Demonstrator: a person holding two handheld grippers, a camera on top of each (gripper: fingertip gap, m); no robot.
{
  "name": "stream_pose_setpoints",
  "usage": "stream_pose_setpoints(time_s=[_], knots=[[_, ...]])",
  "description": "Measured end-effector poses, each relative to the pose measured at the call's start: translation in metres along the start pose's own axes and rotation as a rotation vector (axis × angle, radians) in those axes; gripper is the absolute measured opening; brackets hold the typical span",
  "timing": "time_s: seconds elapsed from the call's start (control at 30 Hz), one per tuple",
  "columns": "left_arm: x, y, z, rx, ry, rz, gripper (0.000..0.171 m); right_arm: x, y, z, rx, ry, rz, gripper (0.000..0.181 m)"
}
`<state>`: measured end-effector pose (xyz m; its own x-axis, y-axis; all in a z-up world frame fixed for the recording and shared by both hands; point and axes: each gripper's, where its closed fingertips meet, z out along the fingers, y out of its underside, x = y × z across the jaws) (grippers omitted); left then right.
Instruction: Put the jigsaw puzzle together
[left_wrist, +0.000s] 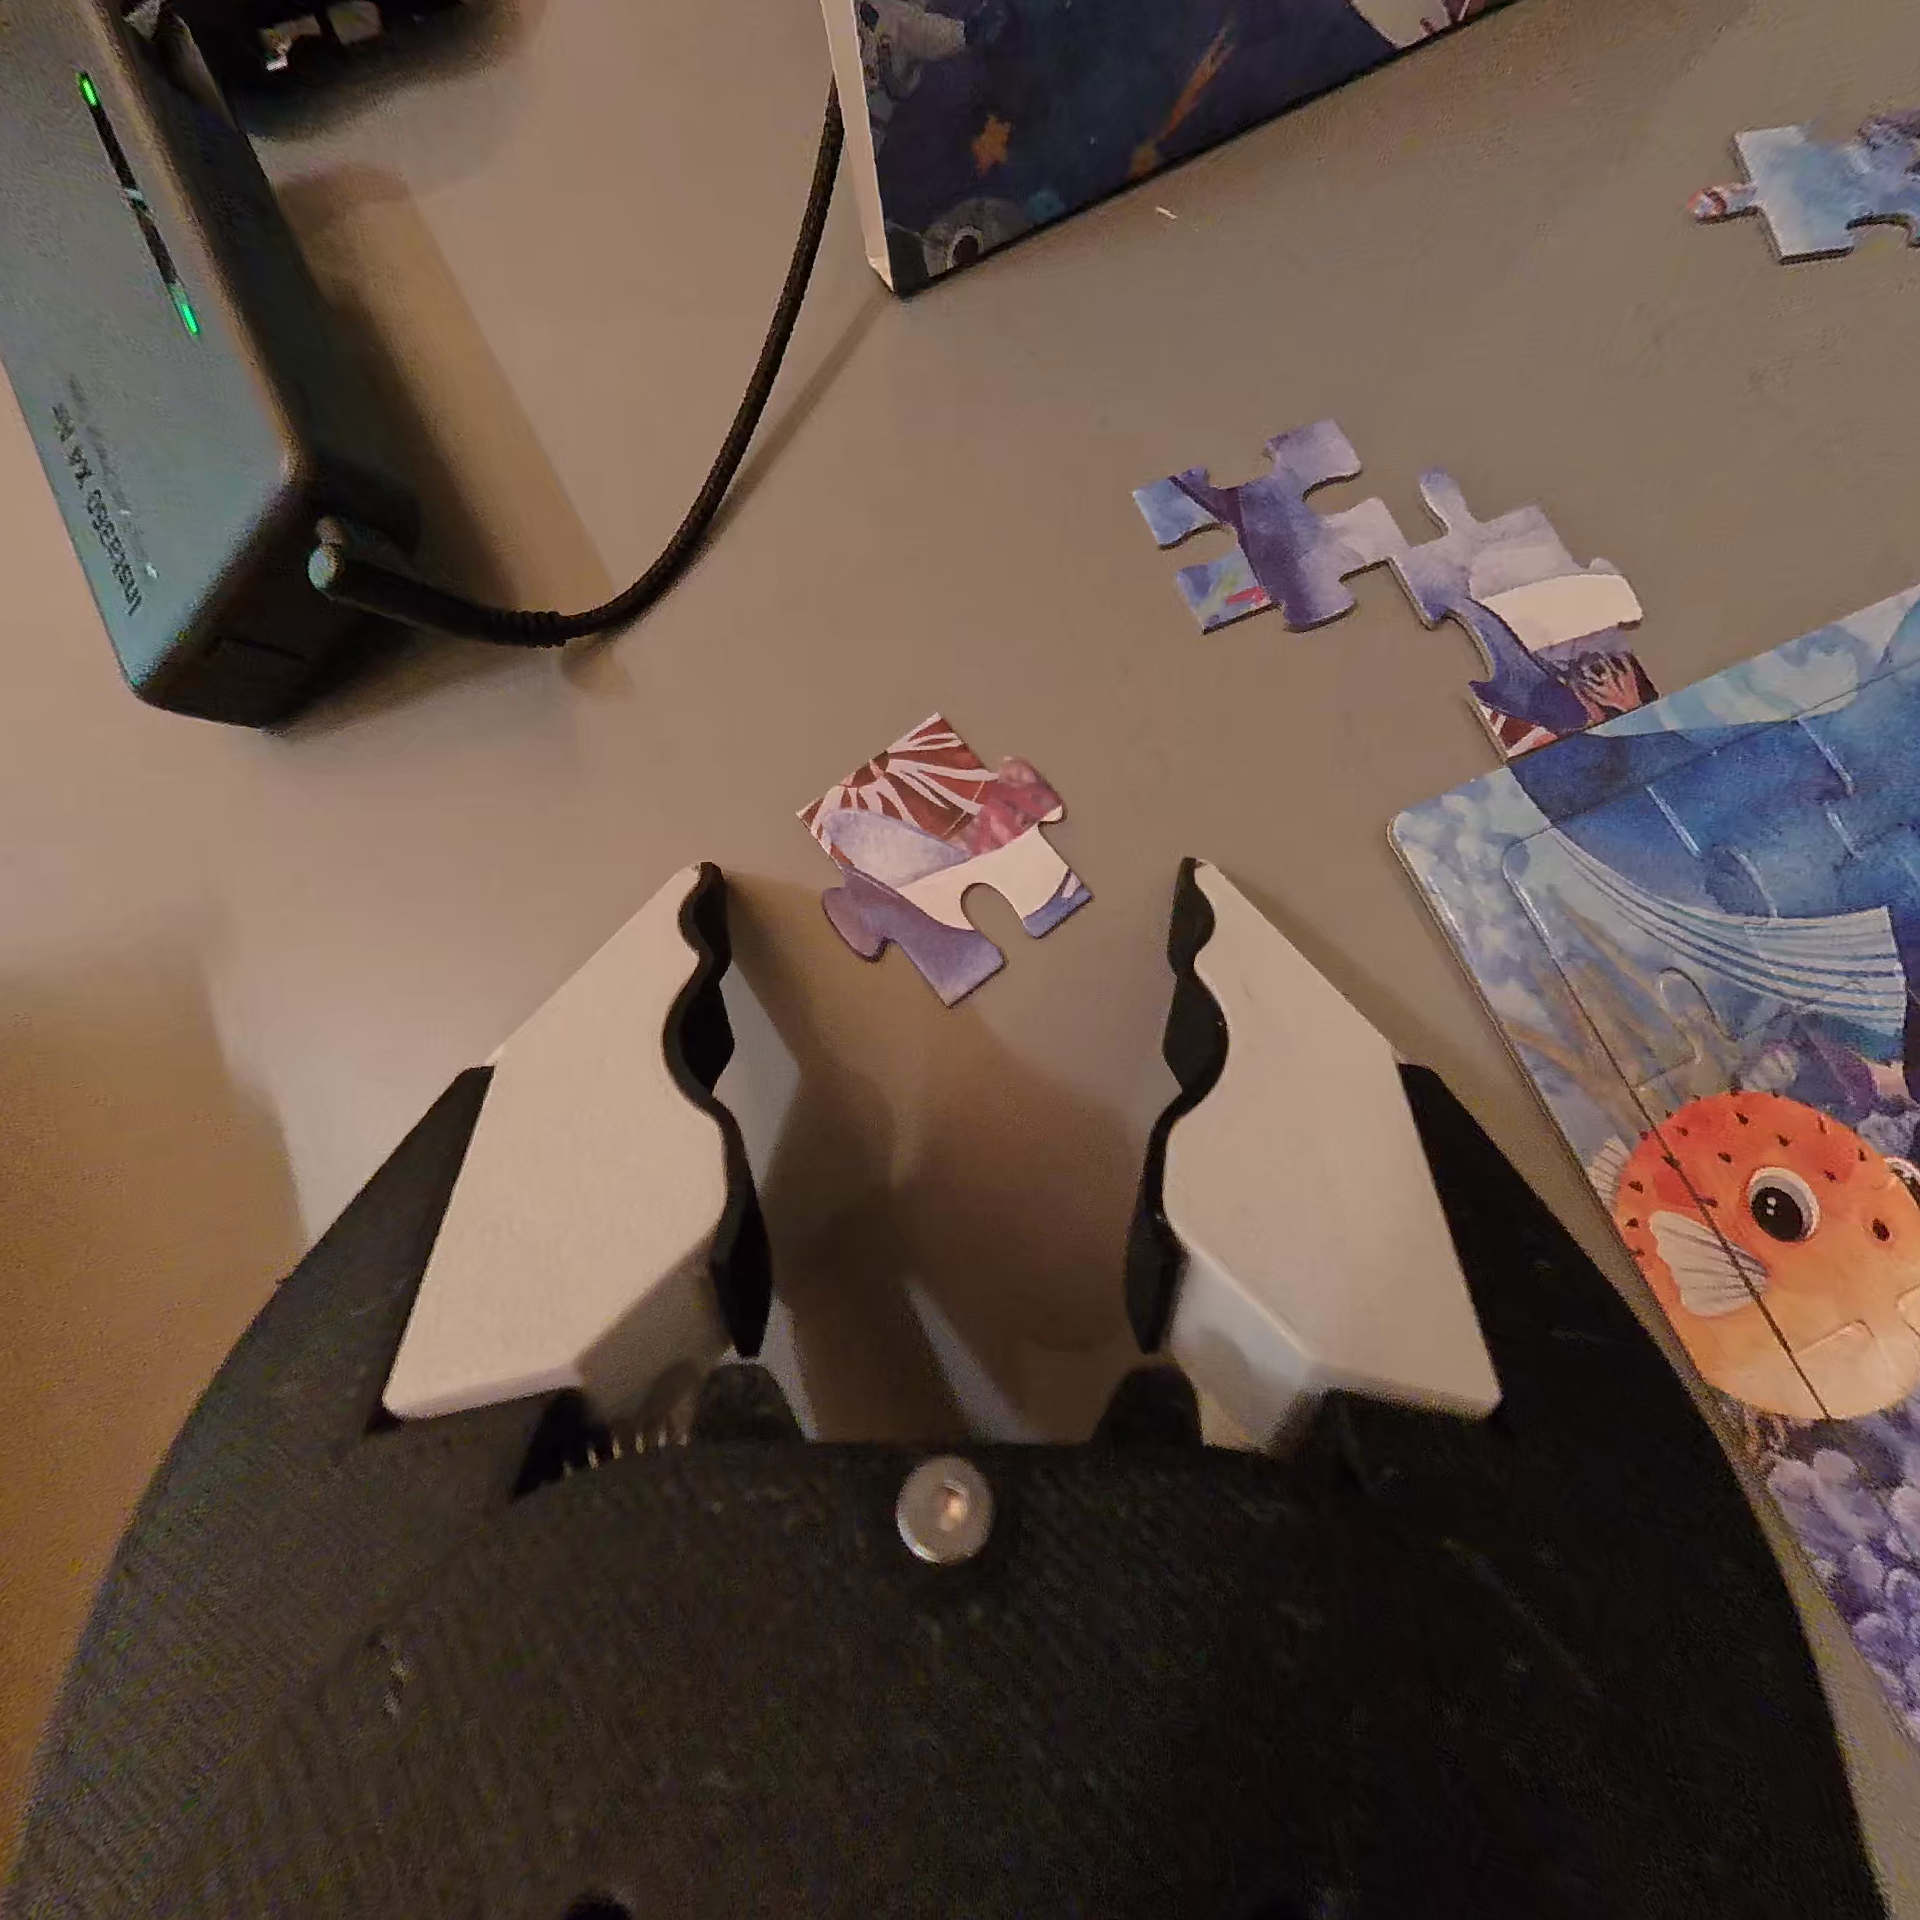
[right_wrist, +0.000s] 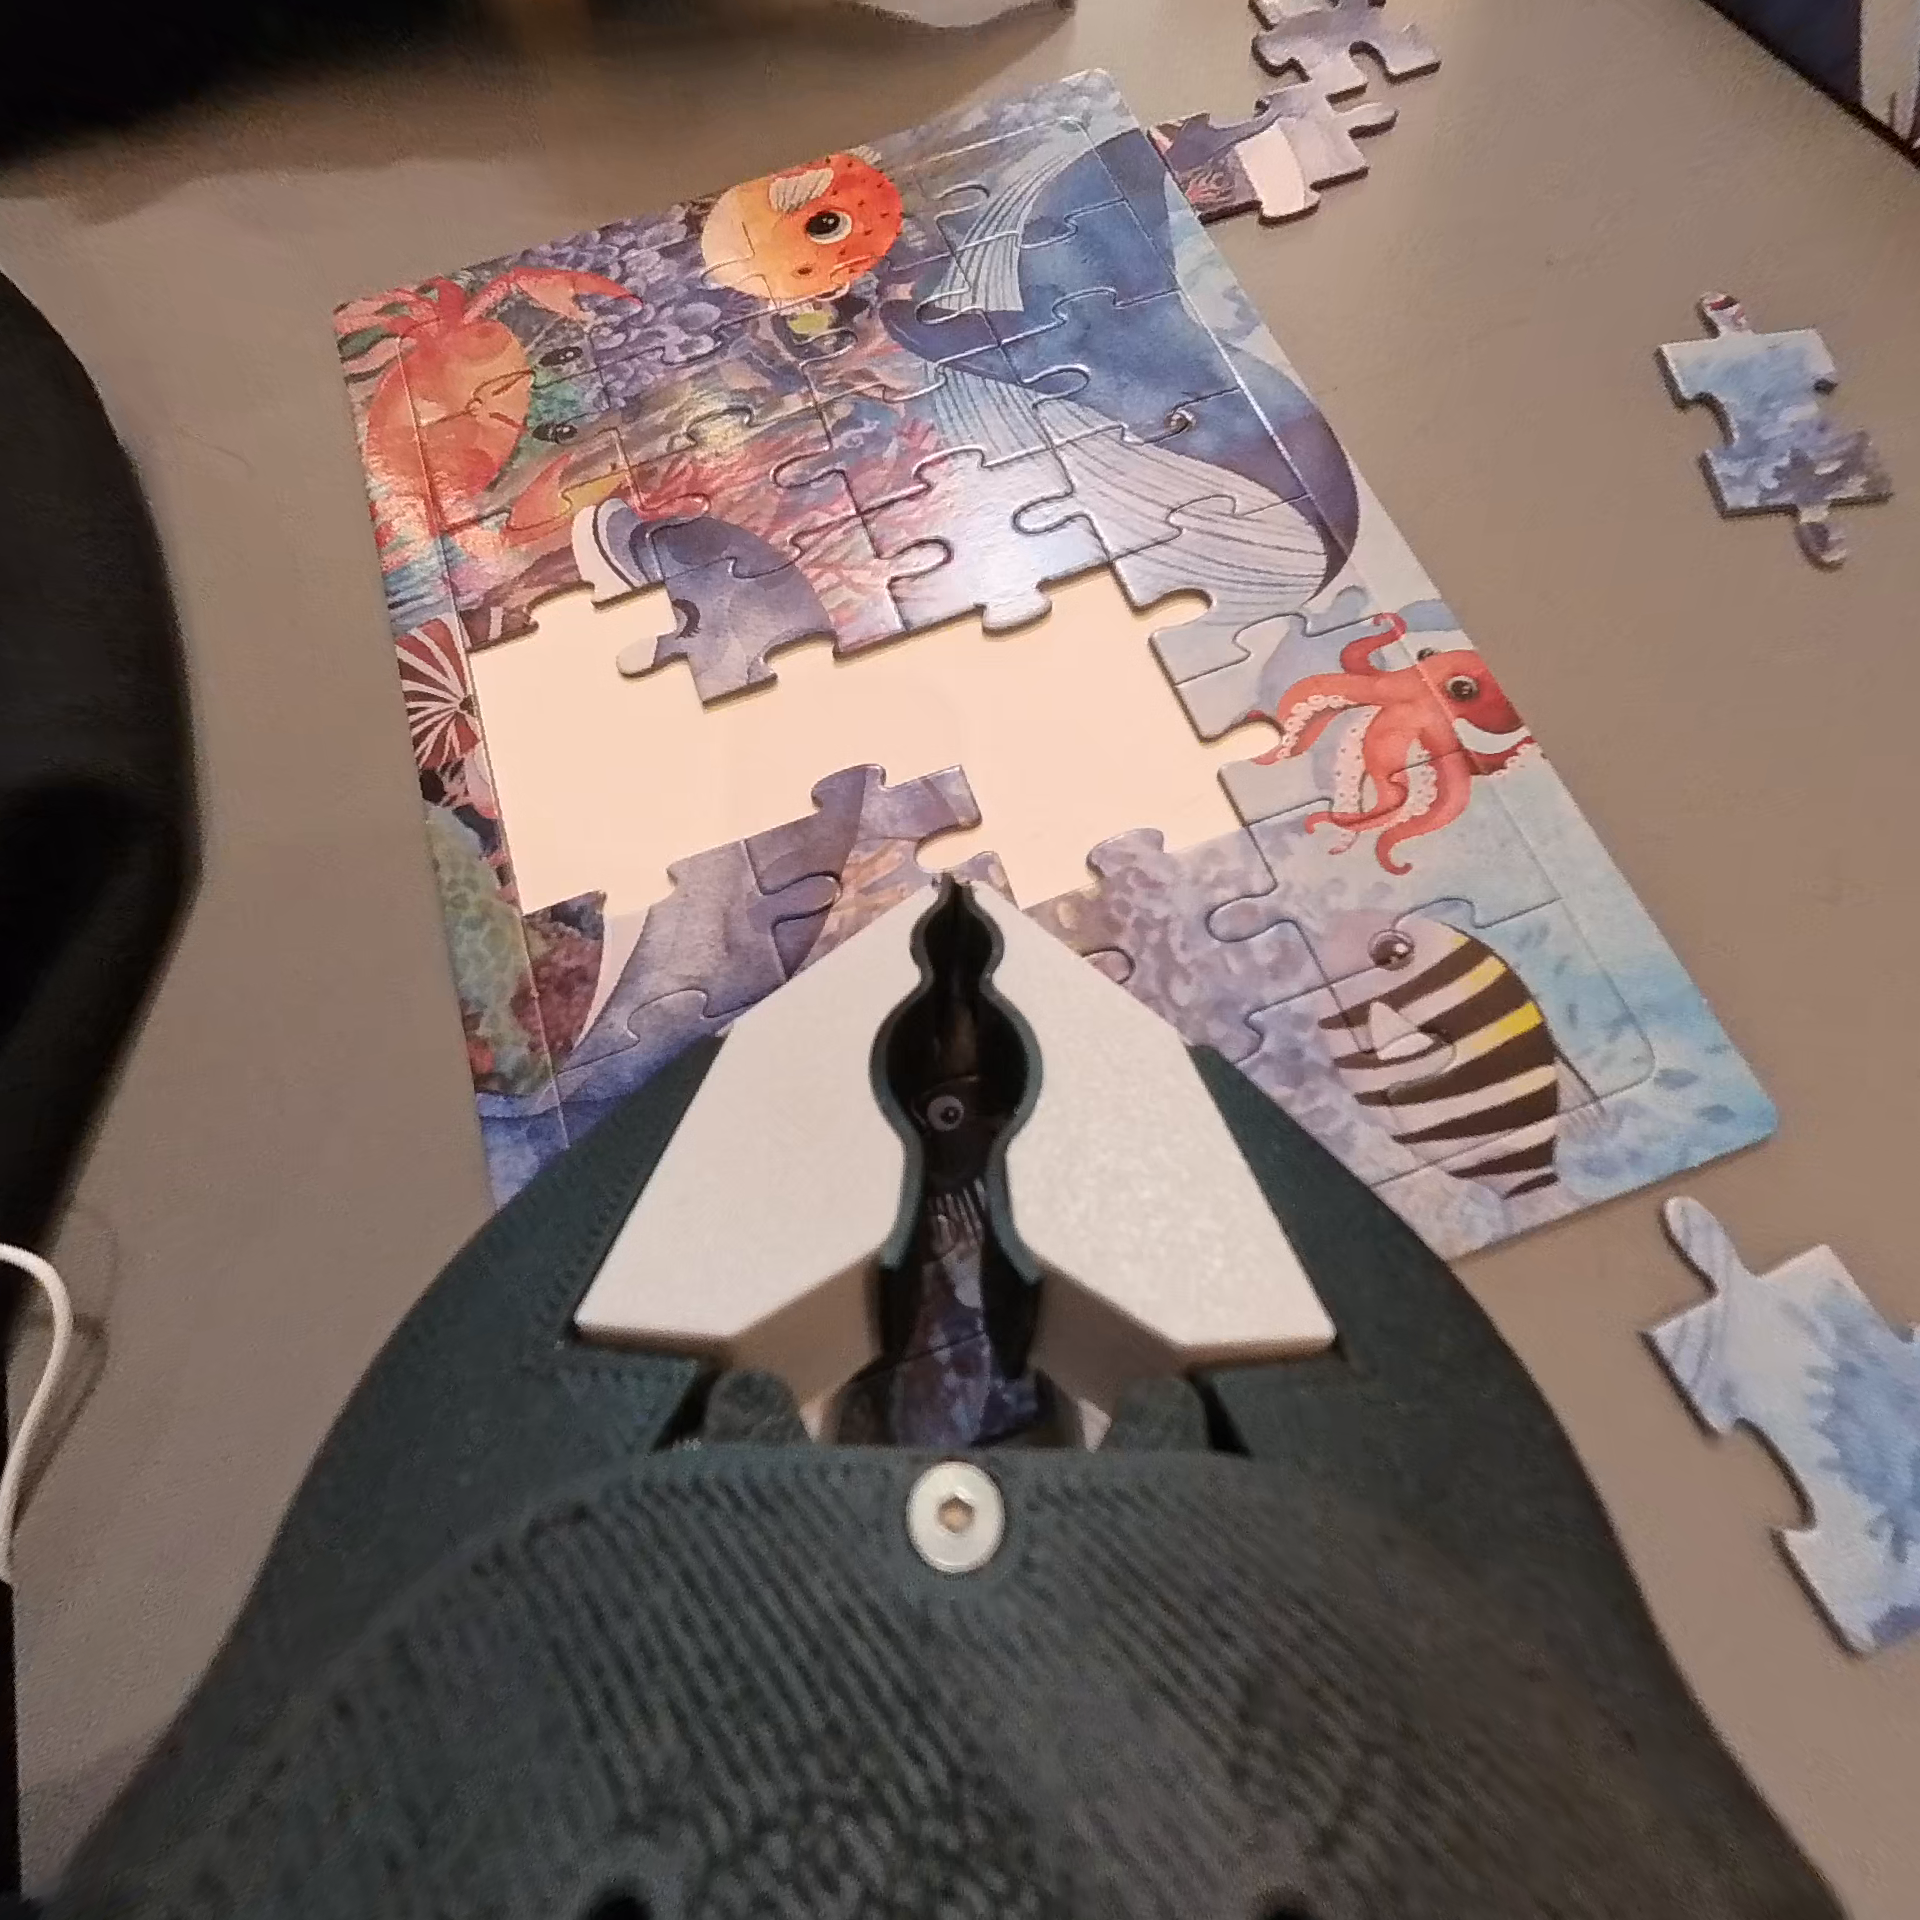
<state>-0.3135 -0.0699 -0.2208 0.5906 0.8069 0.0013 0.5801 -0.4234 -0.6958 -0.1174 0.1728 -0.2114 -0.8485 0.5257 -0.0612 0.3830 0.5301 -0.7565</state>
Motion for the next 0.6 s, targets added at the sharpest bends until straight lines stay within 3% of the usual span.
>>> stream_pose_setpoints(time_s=[0.03,0.1,0.37,0.4,0.43,0.53,0.6], knots=[[0.000,-0.001,0.000,0.002,0.004,0.003,0.079,0.000,0.000,0.000,0.000,0.000,0.000,0.000],[0.001,-0.002,-0.001,0.016,0.017,0.008,0.043,0.000,0.000,0.000,0.000,0.002,-0.002,0.000],[0.014,-0.001,-0.008,0.025,0.108,0.055,0.039,0.000,0.000,0.000,0.000,0.004,-0.005,0.000],[0.019,-0.004,-0.011,0.045,0.133,0.064,0.015,0.000,0.000,0.000,0.001,0.004,-0.005,0.000],[0.024,-0.010,-0.016,0.083,0.154,0.076,0.013,0.000,0.000,0.000,0.001,0.003,-0.004,0.000],[0.048,-0.031,-0.036,0.208,0.240,0.129,0.012,0.000,0.000,0.000,0.002,-0.002,0.005,0.000],[0.056,-0.033,-0.039,0.215,0.235,0.161,0.023,0.001,-0.001,0.000,0.003,-0.004,0.015,0.000]])
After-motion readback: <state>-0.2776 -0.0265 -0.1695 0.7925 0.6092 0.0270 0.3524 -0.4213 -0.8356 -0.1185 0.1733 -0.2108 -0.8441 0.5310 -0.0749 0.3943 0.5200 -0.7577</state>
